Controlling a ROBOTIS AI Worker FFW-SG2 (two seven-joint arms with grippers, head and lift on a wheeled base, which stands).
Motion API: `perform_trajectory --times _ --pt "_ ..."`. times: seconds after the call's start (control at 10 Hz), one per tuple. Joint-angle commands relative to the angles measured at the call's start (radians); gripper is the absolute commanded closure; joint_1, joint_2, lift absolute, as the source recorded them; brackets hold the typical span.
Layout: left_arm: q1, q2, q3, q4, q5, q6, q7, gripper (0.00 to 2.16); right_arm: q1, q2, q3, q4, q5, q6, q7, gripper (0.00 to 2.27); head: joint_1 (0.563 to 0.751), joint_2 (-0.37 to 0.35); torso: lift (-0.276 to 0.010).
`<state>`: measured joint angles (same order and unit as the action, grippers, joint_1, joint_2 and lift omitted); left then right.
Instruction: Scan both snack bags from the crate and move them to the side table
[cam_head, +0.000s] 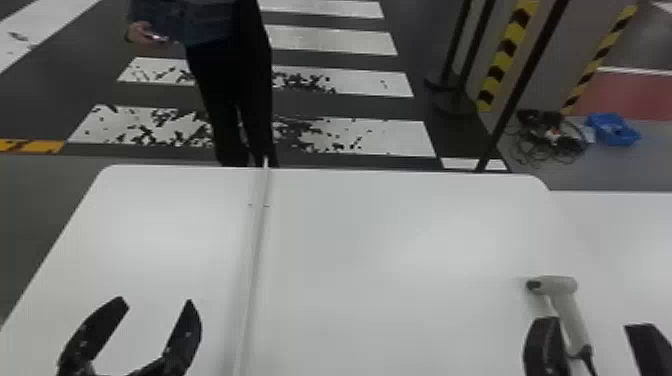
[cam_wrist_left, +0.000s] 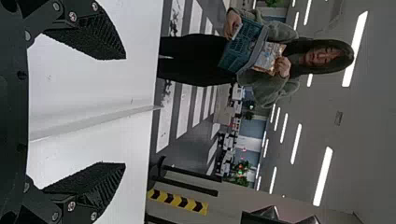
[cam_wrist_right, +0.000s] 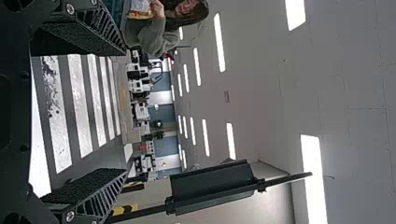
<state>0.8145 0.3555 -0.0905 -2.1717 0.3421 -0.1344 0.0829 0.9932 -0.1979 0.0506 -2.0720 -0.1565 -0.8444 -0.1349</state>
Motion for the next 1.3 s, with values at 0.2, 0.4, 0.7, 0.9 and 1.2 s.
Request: perform_trajectory --times 0.2,0.4,0.7,0.9,1.2 --pt "0.000 0.000 0.000 0.001 0.000 -0.020 -0.002 0.19 0.002 0.000 0.000 -0.002 0.000 0.000 0.000 0.10 0.695 -0.091 -0.095" --pt "0.000 0.000 0.000 0.006 -0.002 -0.032 -0.002 0.19 0.002 0.000 0.000 -0.002 0.000 0.000 0.000 0.10 0.695 -0.090 -0.095" --pt "0.000 0.000 0.000 0.009 0.000 -0.044 -0.002 0.19 0.004 0.000 0.000 -0.002 0.000 -0.003 0.000 0.10 0.695 -0.087 -0.095" --pt "0.000 0.000 0.000 0.010 0.000 -0.047 -0.002 0.19 0.004 0.000 0.000 -0.002 0.000 -0.006 0.000 0.10 0.695 -0.086 -0.095" --pt "0.000 0.000 0.000 0.010 0.000 -0.053 -0.002 0.19 0.004 0.000 0.000 -0.002 0.000 -0.006 0.000 0.10 0.695 -0.086 -0.095"
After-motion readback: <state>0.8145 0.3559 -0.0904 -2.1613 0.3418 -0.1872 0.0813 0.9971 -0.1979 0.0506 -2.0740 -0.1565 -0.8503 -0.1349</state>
